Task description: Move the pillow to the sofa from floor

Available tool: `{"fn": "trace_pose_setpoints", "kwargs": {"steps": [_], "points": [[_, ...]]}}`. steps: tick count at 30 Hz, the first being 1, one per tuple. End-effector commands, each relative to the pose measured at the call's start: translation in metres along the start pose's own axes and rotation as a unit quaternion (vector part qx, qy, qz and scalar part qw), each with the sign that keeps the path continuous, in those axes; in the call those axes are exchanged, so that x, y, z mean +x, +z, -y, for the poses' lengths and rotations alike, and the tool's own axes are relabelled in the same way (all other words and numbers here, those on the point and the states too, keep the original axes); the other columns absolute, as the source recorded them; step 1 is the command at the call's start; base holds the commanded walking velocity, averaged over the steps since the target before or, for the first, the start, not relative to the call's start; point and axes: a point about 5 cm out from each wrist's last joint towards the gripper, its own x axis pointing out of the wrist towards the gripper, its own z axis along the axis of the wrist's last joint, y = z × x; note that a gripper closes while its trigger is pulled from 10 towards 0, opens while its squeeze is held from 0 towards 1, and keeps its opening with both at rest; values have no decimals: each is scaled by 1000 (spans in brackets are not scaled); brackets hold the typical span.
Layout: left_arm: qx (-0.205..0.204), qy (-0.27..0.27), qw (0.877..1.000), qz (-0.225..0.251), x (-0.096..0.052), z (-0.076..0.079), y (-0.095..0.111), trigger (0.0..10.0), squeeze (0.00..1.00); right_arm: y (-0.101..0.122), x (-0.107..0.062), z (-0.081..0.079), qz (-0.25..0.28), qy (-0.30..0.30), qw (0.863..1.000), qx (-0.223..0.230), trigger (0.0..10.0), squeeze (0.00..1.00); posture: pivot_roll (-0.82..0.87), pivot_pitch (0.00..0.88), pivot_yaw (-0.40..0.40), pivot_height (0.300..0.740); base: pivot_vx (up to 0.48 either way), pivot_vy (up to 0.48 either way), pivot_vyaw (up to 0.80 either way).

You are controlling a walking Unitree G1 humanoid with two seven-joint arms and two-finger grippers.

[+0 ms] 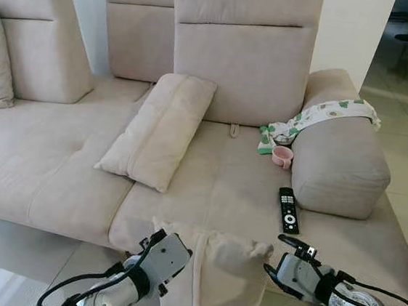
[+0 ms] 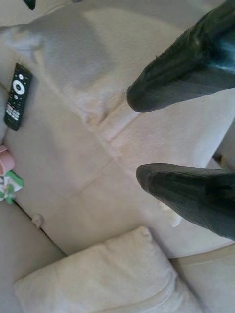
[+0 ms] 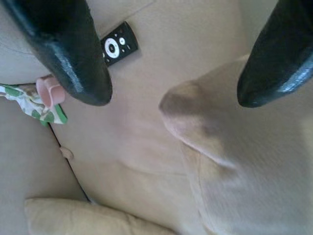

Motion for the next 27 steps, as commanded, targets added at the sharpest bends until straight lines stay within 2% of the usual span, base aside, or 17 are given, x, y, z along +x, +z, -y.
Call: {"fn": "trace_pose_setpoints", "kwargs": {"steps": [1,2,11,15,16,17,18,21,27], "points": [[14,5,1000,-13,-4,-2,-5,10000,0,1,5,-7,6,9,1000,-7,10000,561,181,109,125,553,0,0,0],[14,6,1000,-14,-4,-3,-5,10000,0,1,9,-8,5,12,1000,-6,10000,0,188,109,127,553,0,0,0],[19,13,1000,-15,-6,-9,-4,10000,0,4,34,-7,13,13,1000,-2,10000,0,215,108,131,553,0,0,0],[20,16,1000,-17,-7,-10,-5,10000,0,4,39,-8,9,14,1000,11,10000,0,222,108,129,553,0,0,0],[20,17,1000,-17,-8,-10,-4,10000,0,3,39,-9,6,20,1000,17,2588,0,227,108,126,553,0,0,0],[20,17,1000,-17,-8,-10,-4,10000,0,3,39,-9,6,20,1000,17,2588,0,227,108,126,553,0,0,0],[20,17,1000,-17,-8,-9,-4,10000,0,1,39,-12,3,24,999,25,0,0,228,107,123,553,0,0,0],[19,19,1000,-17,-7,-9,-3,10000,0,-5,37,-21,-5,36,998,55,0,0,224,106,122,553,0,0,0],[18,19,1000,-11,-4,-8,0,10000,0,-9,32,-25,0,26,996,83,0,0,203,100,122,553,0,0,0]]}}
